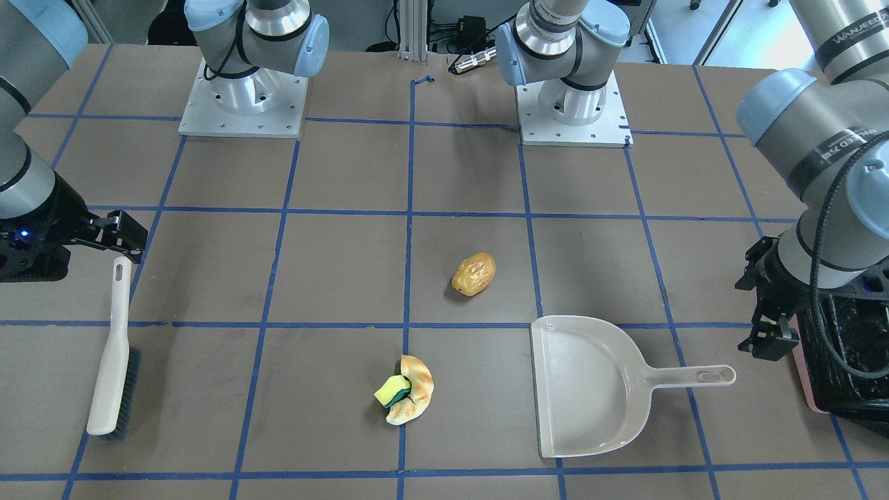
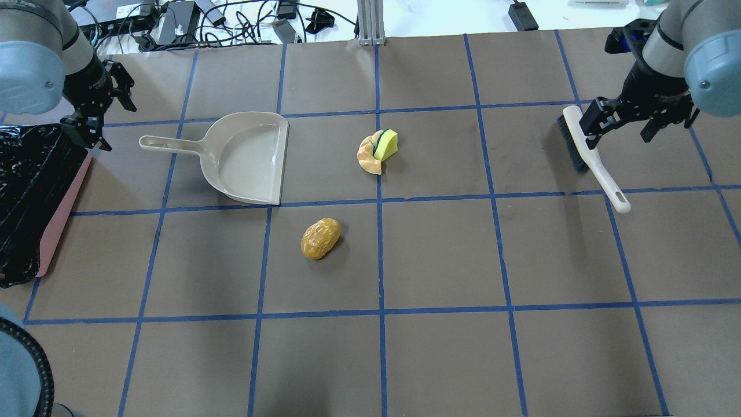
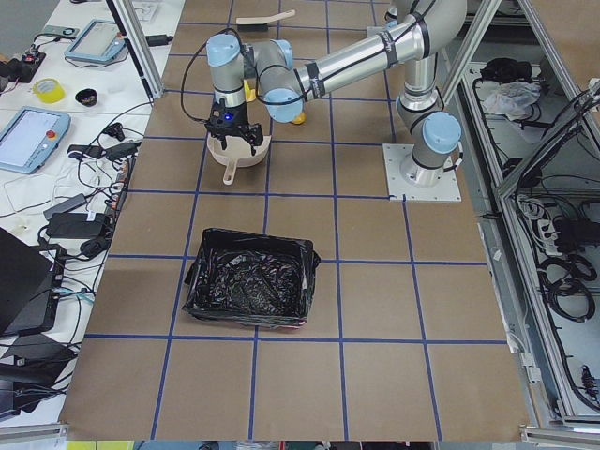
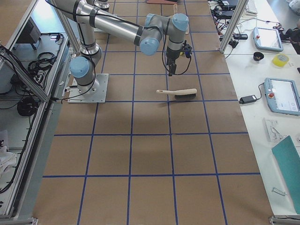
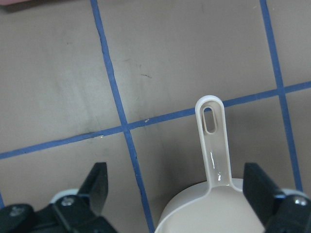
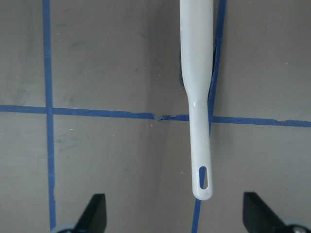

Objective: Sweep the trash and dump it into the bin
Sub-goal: 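Grasp the white dustpan handle with the left gripper while the right grasps the brush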

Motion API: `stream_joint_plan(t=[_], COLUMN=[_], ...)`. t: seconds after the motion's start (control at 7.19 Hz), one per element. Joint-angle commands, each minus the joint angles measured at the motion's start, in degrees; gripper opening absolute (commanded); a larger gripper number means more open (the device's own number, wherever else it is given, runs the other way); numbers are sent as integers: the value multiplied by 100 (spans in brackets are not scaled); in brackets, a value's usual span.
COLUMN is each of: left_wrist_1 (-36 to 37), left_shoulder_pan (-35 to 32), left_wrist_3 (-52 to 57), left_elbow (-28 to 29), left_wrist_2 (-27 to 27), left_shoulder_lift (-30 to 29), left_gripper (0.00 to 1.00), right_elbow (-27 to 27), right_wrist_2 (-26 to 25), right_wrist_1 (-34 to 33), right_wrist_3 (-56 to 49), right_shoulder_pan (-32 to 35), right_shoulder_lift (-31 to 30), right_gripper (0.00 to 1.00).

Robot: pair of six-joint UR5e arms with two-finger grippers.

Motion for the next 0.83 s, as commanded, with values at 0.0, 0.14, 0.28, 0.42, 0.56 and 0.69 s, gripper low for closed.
stream_joint_plan(t=[0.0,0.14,0.28,0.42,0.56,0.69], left_wrist_1=[5,5,-3,5,5,5], left_shoulder_pan=[17,105,297,342,421,439], left_wrist_3=[-933,-1486,-1543,-1439,-1369,-1351], left_elbow=[324,579,668,730,879,932], left_wrist_2=[-244,-932,-1192,-1351,-1579,-1616], left_shoulder_lift=[-284,-416,-548,-619,-767,-978], left_gripper=[100,98,90,94,100,98], right_elbow=[156,182,339,602,805,841], right_wrist_2=[-345,-383,-383,-340,-374,-392], right_wrist_1=[-640,-634,-643,-851,-1306,-1424], right_wrist_3=[-491,-573,-565,-538,-573,-582], right_shoulder_pan=[-190,-217,-226,-226,-226,-226], right_shoulder_lift=[564,629,630,630,647,665], right_gripper=[100,99,96,94,96,96])
